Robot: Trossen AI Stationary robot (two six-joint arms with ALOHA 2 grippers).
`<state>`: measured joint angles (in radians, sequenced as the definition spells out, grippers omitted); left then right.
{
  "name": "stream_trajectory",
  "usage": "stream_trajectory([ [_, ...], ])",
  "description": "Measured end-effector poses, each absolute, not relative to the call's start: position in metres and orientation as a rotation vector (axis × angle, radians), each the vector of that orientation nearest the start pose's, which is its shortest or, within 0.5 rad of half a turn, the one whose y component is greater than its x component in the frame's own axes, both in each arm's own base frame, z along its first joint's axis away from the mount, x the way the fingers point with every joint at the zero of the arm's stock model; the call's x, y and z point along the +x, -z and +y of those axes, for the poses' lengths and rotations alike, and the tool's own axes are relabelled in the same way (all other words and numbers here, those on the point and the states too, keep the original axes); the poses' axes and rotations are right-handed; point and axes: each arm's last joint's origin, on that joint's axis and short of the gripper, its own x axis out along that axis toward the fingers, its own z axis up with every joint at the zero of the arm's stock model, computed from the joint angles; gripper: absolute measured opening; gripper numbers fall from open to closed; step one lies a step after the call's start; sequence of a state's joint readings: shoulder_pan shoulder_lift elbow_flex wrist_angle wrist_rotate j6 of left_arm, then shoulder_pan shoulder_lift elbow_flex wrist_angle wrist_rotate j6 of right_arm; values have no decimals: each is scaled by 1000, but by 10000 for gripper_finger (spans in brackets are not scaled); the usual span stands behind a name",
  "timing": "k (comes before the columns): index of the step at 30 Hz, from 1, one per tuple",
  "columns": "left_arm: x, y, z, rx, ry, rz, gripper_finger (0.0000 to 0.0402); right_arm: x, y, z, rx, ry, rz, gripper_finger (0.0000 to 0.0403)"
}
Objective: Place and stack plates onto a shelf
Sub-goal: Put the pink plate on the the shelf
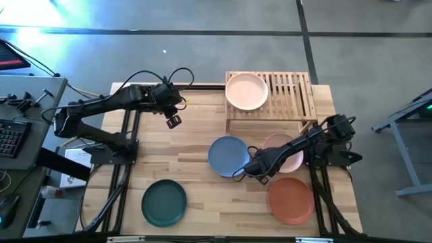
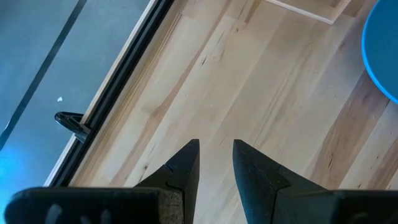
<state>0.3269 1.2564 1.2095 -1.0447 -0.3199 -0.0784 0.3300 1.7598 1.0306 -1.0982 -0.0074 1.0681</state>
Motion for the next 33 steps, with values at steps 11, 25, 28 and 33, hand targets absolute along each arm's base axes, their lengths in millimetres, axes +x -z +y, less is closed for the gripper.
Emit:
stream_trajectory([
  [11,215,-318,82,-71,-623,1087,86,255,-150,87,471,725,1673,6],
  [25,215,-318,82,-69,-623,1087,86,267,-186,91,484,745,1704,0],
  [28,215,-318,82,-69,-623,1087,86,273,-202,93,490,751,1683,0],
  [33,215,-318,82,-69,-622,1088,86,282,-227,95,489,758,1630,0],
])
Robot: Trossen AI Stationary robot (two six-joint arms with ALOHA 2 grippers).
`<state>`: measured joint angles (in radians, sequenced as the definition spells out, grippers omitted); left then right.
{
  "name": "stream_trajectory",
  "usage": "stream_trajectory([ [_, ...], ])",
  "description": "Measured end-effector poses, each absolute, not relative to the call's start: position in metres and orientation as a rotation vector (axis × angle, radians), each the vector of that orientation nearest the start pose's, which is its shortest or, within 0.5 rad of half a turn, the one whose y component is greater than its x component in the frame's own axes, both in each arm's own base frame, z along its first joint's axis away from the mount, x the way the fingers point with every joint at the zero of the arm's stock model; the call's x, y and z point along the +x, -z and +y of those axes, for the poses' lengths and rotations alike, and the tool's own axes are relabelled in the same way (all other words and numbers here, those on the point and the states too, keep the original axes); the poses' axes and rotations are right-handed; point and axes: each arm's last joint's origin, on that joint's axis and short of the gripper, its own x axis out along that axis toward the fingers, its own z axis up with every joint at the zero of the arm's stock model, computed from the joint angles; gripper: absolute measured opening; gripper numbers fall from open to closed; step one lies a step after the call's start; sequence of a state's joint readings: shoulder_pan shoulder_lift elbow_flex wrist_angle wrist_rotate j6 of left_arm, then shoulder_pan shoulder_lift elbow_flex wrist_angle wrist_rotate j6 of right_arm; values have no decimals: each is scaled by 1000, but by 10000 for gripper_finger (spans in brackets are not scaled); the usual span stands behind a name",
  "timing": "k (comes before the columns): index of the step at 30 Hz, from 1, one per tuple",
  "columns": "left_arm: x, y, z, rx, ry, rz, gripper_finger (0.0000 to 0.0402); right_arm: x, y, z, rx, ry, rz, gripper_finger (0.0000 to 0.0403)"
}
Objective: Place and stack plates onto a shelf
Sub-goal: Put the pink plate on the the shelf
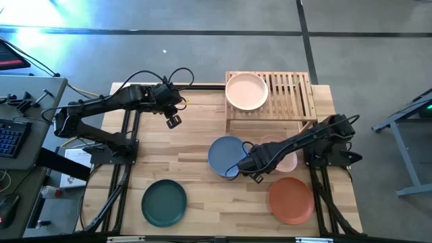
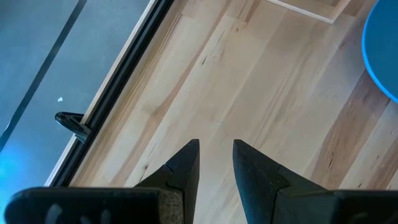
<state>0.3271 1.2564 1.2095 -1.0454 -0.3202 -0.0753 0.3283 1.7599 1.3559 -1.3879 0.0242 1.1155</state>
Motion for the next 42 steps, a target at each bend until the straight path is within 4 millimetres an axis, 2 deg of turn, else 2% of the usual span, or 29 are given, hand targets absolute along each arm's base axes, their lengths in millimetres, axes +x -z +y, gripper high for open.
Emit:
stream_trajectory([
  [9,215,-318,82,-69,-622,1088,86,286,-280,100,488,776,1577,0],
  [18,215,-319,82,-69,-622,1087,86,294,-329,106,538,661,1398,0],
  [28,215,-319,82,-70,-623,1086,86,294,-384,101,459,540,1170,0],
  [35,215,-319,83,-71,-624,1083,86,273,-429,84,395,498,985,0],
  [42,215,-319,83,-71,-625,1075,86,226,-469,57,308,544,775,0],
])
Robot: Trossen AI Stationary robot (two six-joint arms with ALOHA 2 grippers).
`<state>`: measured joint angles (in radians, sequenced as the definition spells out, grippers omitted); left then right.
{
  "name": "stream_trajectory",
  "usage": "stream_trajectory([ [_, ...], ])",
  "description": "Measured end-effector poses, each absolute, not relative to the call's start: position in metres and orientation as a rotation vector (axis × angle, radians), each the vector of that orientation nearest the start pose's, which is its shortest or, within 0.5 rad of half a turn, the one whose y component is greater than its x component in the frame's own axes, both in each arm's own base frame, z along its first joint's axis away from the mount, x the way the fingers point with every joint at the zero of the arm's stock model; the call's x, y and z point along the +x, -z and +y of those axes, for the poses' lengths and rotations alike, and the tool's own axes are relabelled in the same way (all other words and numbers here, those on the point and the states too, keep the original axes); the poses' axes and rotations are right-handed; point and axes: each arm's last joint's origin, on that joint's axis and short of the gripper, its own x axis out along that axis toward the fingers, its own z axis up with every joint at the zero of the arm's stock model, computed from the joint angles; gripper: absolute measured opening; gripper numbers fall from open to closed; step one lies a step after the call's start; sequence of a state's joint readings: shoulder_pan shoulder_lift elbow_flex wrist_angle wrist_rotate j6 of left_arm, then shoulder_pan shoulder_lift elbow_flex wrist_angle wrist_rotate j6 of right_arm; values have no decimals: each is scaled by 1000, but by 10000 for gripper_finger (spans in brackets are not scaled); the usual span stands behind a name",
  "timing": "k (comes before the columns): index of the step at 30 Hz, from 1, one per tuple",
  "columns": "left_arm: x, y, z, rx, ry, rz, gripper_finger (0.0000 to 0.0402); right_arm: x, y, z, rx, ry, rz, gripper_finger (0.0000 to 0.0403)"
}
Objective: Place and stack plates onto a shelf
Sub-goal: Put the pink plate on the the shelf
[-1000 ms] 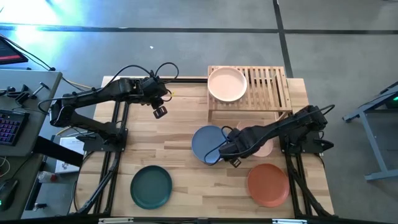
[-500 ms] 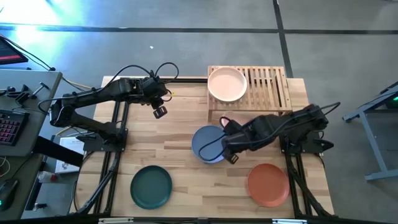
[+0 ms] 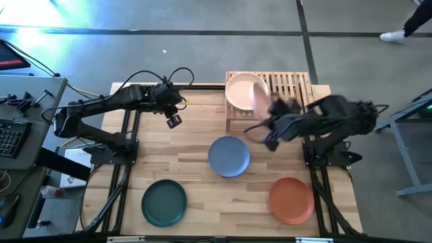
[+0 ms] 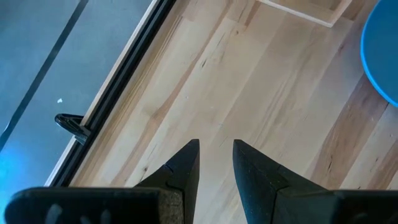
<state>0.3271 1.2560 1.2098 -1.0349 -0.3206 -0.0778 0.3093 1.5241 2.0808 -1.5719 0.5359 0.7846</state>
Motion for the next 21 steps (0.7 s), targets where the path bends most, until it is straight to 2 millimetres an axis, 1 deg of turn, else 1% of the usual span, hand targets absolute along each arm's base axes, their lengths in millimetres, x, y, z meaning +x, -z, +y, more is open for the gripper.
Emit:
stream_trajectory([
  [4,217,-320,83,-71,-626,1059,86,201,-485,39,222,606,676,0],
  [9,218,-321,84,-71,-628,1038,86,182,-496,15,77,689,643,0],
  [12,219,-321,84,-71,-629,1025,86,178,-498,0,-27,741,671,0],
  [18,220,-322,84,-89,-641,1006,86,180,-496,-30,-202,810,800,0],
  [21,220,-322,84,-112,-656,997,86,180,-490,-46,-244,856,878,0],
])
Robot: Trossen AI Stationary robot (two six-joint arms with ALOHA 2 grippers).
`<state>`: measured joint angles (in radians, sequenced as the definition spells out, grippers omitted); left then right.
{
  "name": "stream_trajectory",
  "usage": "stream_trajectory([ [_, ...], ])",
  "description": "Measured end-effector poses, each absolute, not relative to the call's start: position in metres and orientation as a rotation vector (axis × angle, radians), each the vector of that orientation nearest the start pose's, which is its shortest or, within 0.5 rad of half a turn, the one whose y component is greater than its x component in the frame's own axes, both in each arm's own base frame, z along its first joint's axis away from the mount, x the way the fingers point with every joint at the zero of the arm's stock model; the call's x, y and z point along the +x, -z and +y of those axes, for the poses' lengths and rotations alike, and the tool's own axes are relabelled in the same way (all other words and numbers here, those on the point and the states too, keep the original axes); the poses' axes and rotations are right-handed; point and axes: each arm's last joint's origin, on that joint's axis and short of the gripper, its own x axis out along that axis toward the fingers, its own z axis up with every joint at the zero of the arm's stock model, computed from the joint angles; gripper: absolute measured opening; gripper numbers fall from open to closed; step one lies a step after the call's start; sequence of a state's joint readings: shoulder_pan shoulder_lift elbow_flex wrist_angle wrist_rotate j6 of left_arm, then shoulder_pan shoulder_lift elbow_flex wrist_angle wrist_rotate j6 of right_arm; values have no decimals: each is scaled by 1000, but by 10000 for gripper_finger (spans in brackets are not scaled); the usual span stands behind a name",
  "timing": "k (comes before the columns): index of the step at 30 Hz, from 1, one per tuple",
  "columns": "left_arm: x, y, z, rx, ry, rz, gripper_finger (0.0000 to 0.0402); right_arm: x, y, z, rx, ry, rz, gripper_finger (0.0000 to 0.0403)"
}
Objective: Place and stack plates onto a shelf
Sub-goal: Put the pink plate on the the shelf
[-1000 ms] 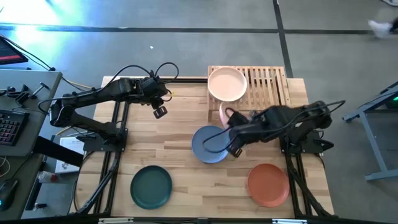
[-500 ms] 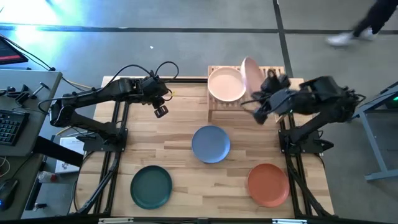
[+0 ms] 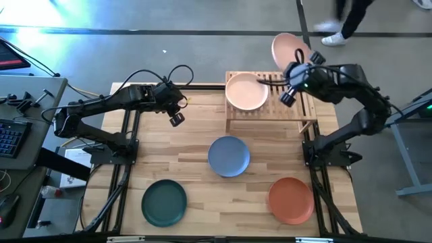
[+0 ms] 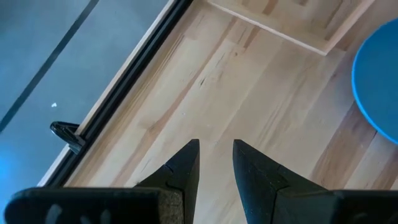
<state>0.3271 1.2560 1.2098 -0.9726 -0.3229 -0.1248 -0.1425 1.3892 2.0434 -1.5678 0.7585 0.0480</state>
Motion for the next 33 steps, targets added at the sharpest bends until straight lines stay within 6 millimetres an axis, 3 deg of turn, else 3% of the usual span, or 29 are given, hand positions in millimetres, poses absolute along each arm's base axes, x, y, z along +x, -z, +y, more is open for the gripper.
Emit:
stream_trajectory([
  [7,220,-322,84,-140,-673,987,86,162,-450,-69,-212,926,1074,0],
  [14,220,-322,84,-160,-686,979,86,154,-409,-73,-181,875,1234,0],
  [20,220,-322,84,-171,-693,974,86,160,-379,-75,-184,837,1339,0],
  [28,220,-322,84,-183,-699,970,86,170,-352,-77,-158,800,1353,0],
  [33,220,-322,84,-183,-699,970,86,173,-348,-77,-116,754,1339,0],
])
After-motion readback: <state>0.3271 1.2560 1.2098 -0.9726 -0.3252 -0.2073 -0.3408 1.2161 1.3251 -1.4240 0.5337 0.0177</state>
